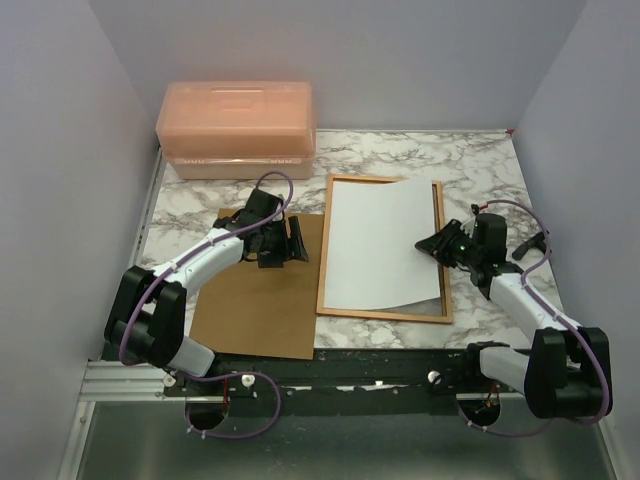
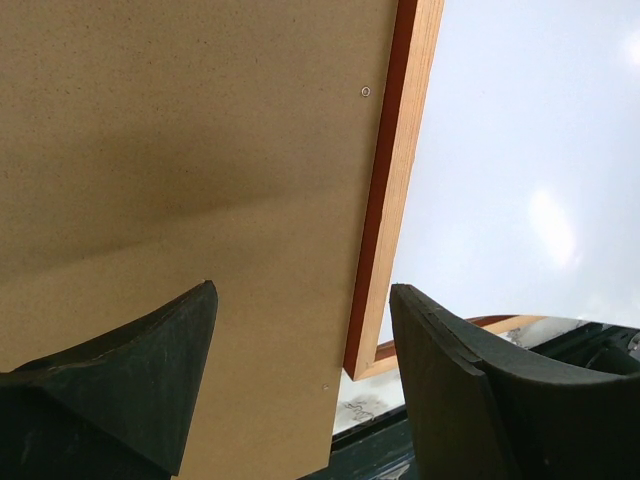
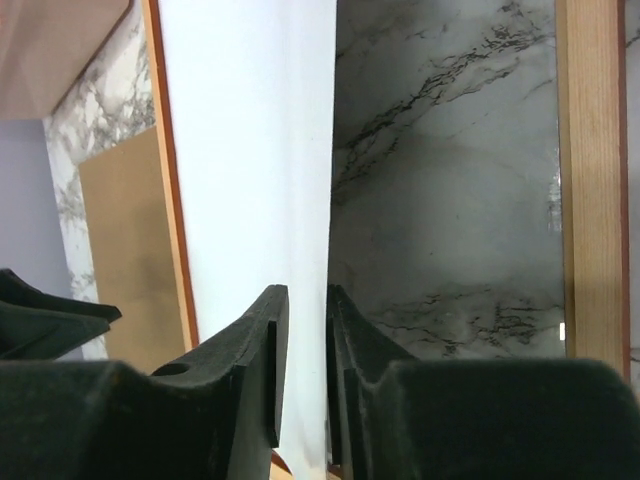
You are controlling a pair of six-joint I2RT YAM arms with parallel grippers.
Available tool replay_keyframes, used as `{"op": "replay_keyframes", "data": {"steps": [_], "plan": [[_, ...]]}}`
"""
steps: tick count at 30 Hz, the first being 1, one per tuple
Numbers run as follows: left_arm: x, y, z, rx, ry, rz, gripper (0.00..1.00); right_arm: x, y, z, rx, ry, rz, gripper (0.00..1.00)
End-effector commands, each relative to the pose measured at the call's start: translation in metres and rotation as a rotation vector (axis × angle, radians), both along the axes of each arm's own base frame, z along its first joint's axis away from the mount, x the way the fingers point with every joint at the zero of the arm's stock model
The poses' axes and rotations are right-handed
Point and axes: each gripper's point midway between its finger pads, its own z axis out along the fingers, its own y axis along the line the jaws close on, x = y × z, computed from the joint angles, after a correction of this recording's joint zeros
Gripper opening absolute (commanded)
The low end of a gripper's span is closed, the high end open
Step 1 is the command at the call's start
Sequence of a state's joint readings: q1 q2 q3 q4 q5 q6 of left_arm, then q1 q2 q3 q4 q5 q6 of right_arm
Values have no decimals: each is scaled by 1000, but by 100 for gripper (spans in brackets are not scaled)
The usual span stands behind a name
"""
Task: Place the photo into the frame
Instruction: Place the photo in the photo frame.
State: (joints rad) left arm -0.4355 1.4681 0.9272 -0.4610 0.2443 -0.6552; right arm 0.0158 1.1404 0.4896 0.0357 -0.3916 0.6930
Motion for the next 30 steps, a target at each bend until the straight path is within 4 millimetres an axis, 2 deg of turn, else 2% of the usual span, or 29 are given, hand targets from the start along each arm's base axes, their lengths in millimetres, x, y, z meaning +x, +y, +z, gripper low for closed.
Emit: {"op": "replay_keyframes", "data": {"steps": [1,4,9,15,21,26,30], "plan": [[-3,-4,-3,-22,9,-19,72,-2,3,-4,-13,-2,44,33],[-4,-6,-4,-27,10,-26,72,-2,3,-6,-20,7,49,46],[-3,-11,-1,-47,5,-41,72,-5,-1,-14,-54,49,52,62],[-3,-26,-2,-78,10,-74,72,-8,-14,-22,-124,99,16,82],[-5,-47,-6,-114,22,-119,70,-9,-28,-26,-180,148,-46,92],[-8,-68,-13,-136,40,-160,66,-9,-35,-25,-203,159,-87,95],[-10,-78,-23,-122,61,-166,64,-11,-40,-23,-223,170,-113,96]]}}
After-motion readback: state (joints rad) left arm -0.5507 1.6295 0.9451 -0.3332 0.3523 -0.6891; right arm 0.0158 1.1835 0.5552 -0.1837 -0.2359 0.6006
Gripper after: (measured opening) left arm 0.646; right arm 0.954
